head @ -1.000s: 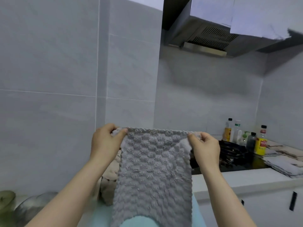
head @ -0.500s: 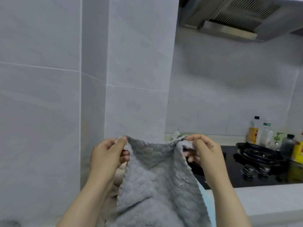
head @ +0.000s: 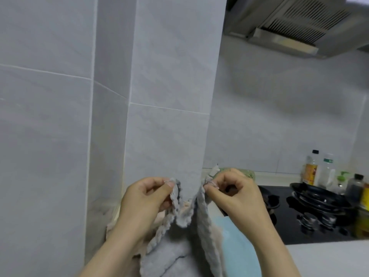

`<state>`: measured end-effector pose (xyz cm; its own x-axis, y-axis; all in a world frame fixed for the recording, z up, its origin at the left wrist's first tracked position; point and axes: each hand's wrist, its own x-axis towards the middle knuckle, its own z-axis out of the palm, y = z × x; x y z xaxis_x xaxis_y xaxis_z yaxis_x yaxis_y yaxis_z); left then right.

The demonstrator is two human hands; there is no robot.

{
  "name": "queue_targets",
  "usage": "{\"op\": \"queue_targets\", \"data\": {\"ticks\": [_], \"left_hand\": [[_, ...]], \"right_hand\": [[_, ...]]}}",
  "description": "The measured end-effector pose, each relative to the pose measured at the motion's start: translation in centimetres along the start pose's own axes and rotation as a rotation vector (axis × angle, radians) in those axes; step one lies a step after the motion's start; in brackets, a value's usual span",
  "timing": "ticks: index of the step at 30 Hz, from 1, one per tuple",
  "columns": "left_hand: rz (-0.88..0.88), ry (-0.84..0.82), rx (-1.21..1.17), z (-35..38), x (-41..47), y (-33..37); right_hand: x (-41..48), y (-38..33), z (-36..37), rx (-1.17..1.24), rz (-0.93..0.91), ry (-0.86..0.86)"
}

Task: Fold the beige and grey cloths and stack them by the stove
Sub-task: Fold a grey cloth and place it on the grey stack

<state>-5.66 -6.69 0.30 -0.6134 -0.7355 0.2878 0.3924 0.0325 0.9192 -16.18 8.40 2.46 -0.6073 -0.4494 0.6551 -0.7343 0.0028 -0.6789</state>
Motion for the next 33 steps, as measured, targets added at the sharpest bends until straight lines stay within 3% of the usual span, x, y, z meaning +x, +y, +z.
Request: {"op": "queue_targets", "data": {"ticks": [4,7,17,33], "left_hand": [[-0.009,0.013,0.0,-0.2,0.1,0.4],[-0.017,-0.004,-0.041,-0.2,-0.2,1.1],[-0.035,-0.095,-0.05,-0.1,-0.7,1.7],[0.047,-0.186,0.005,0.3,-1.9,2.7]], "right_hand": [[0.0,-0.8,0.1,0.474,0.051,-0.046],[-0.3,-1.4,0.9,0.647,0.044,-0.177],[-0.7,-2.3,0.9,0.347,0.068,-0.146],[-0.6,-2.0,1.5,0.222,0.068,-0.137]]}}
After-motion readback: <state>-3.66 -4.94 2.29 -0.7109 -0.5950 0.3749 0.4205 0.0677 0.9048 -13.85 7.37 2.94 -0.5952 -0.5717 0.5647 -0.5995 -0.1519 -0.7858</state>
